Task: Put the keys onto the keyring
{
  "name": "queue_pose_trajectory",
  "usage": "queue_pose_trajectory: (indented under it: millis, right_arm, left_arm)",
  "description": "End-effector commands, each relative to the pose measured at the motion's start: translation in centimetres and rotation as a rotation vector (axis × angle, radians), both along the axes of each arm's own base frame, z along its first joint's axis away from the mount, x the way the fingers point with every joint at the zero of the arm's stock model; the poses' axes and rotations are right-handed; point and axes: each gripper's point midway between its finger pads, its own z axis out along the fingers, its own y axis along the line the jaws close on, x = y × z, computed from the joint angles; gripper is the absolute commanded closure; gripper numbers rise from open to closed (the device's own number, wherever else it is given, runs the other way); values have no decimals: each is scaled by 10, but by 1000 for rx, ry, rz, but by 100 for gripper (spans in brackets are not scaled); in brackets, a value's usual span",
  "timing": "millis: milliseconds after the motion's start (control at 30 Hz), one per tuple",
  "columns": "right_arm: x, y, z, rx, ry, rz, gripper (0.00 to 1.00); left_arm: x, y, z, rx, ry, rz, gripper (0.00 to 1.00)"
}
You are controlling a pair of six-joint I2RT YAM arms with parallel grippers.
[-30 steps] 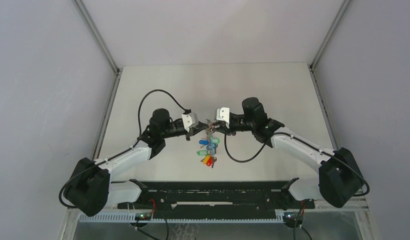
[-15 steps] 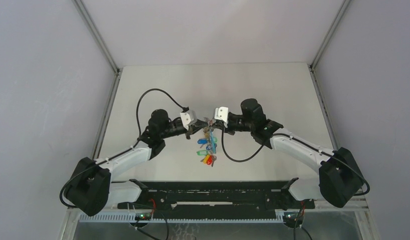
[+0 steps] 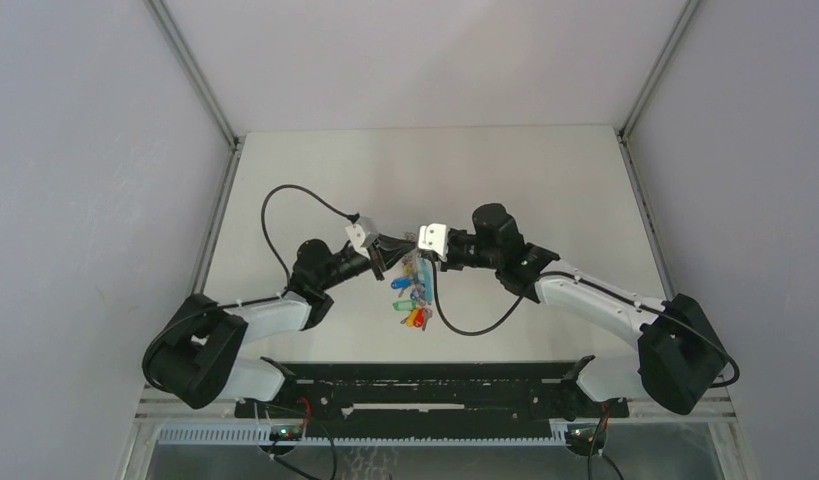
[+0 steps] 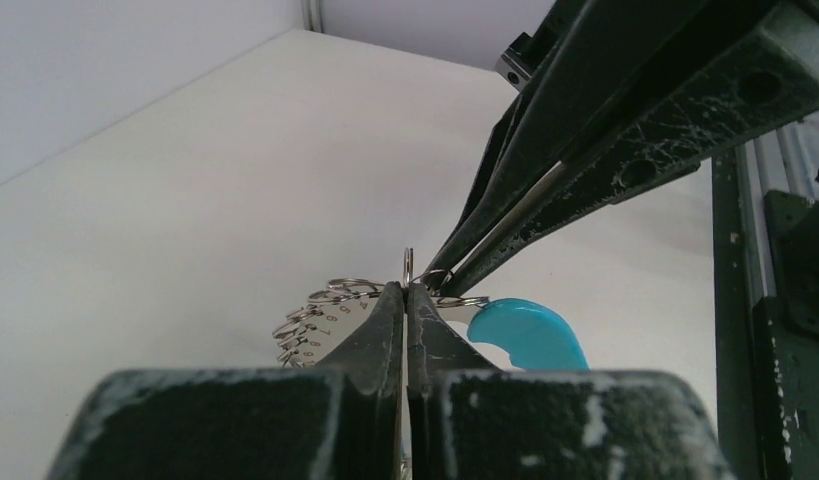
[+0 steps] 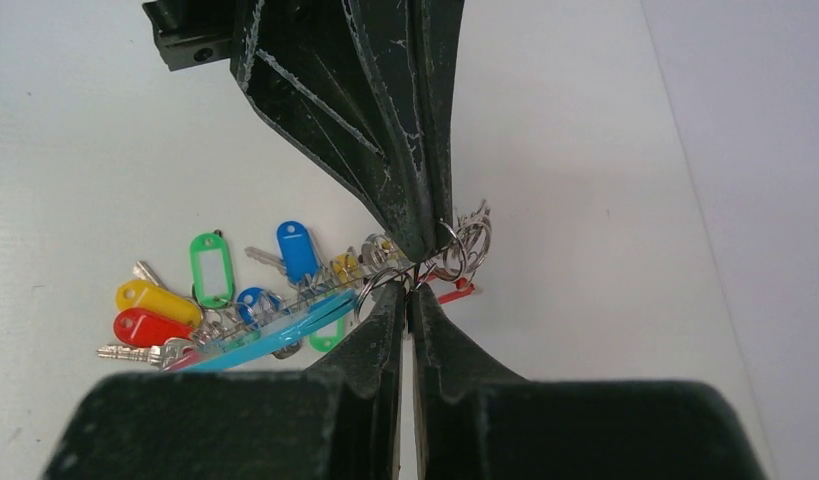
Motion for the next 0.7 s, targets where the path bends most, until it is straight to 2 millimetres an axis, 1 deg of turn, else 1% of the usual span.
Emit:
queue_pose_trajectory:
  millis: [0, 200, 267, 367, 433, 567, 667]
  right_arm:
    - [-4, 16, 17, 32, -91, 45, 100]
    - [-6, 19, 14, 21, -77, 58, 100]
    - [-6, 21, 13, 11, -61, 65, 100]
    - [-7, 23, 9, -4, -34, 66, 100]
    - [-7, 21, 5, -29, -18, 46, 100]
    - [-6, 15, -2, -55, 3, 16, 100]
    - [-1, 14, -2, -59, -9, -4, 100]
  left_arm:
    - [3, 7, 48, -204, -104, 68, 100]
    - [3, 6, 46, -234, -100, 93, 100]
    - [4, 6, 49, -245, -97, 103, 100]
    - [2, 3, 55, -265, -103, 95, 100]
    - [1, 4, 57, -268, -111, 101, 100]
    - [4, 8, 53, -264, -112, 129, 100]
    - [6, 8, 52, -269, -111, 135, 100]
